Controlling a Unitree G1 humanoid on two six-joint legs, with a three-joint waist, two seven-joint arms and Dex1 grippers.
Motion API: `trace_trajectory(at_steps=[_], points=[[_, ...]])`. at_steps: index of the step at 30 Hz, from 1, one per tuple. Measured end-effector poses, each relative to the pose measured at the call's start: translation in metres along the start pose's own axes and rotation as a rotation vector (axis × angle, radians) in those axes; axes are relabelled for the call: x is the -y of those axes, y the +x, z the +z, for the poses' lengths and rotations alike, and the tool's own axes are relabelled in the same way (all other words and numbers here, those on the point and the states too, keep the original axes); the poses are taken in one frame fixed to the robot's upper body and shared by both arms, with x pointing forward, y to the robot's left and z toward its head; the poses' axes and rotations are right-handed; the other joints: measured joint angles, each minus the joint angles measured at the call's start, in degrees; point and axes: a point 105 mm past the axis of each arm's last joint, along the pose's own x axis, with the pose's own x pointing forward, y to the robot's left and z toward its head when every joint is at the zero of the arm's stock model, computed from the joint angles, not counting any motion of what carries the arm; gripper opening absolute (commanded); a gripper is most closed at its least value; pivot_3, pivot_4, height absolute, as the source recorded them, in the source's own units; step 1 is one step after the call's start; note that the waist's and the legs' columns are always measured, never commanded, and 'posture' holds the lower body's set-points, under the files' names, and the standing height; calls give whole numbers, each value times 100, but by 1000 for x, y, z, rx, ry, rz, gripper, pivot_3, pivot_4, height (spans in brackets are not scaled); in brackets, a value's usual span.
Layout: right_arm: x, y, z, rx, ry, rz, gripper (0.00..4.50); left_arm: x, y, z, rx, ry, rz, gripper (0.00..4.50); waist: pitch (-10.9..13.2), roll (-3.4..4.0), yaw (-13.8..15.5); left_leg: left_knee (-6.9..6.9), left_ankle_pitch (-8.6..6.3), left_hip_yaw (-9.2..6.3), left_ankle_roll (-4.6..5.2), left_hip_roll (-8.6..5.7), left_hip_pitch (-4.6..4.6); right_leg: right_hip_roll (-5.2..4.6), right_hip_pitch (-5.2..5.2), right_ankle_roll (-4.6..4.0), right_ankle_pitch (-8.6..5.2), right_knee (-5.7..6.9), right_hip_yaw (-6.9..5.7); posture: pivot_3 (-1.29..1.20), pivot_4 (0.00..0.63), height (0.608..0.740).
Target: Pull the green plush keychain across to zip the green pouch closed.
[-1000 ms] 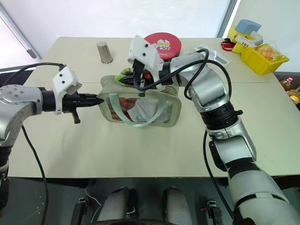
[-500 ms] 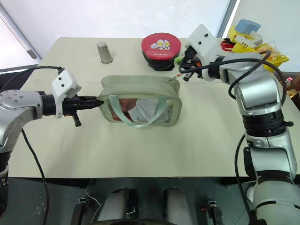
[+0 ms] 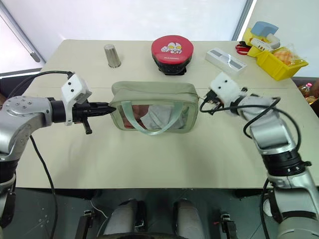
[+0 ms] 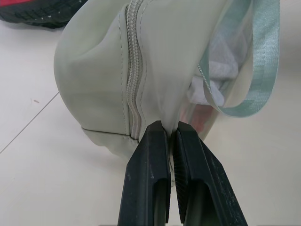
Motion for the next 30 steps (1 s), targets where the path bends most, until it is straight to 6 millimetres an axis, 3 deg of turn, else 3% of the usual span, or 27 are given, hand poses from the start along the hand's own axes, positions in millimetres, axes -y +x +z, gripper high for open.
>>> trace_trajectory(at_steps=[5,9,10,11,13,17,19,20,24,27,30], points=[[-51,17,-25,8,178,105,48,1,0,-1,-6,-5,-2,0,-1,2,-4,0,0,0,0,-1,2,1,3,0,0,0,1,0,150,740],[-51,17,-24,14,183,115,48,0,0,-1,-12,-7,2,0,-4,0,-16,-4,0,0,0,0,20,3,19,0,0,-1,1,0,150,740],[-49,17,-24,14,186,122,364,0,0,-1,-12,-6,2,0,-4,0,-12,-4,0,-1,0,0,20,4,19,0,0,-1,1,0,150,740],[-45,17,-23,15,190,127,760,0,0,-1,-13,-6,3,574,-4,0,-11,-4,0,-1,0,-1,21,4,21,0,0,-3,1,0,150,740],[-27,13,-20,17,195,140,1533,0,0,-1,-9,-5,5,1078,-3,1,0,-4,0,0,0,-1,18,2,21,0,0,-9,1,0,150,740],[19,-13,2,59,121,162,3717,-7,0,4,17,-52,-3,3149,0,1,-2,-5,0,-2,1,-1,10,7,15,0,0,-13,1,0,150,740],[34,-25,16,87,78,191,4500,-14,-6,14,47,-58,4,4152,0,1,-12,-6,0,-2,1,-2,10,12,13,0,0,-14,1,0,150,740],[39,-31,22,101,68,217,4500,-18,-10,18,57,-58,4,4460,0,1,-33,-6,0,0,1,-1,11,14,12,0,0,-14,2,0,150,740],[44,-54,61,202,70,370,4500,-35,-29,29,65,-59,26,4460,3,7,-66,-12,0,6,0,7,10,29,-2,-1,0,-12,14,0,150,740],[30,-72,89,277,61,511,4500,-44,-38,32,60,-58,39,4460,3,7,-32,-12,0,2,-1,12,10,34,-2,-2,-1,-11,13,0,150,740],[11,-80,99,300,58,611,4500,-50,-42,35,75,-66,48,4460,3,6,5,-5,0,2,-1,10,3,27,-2,-2,0,-12,13,0,150,740]])
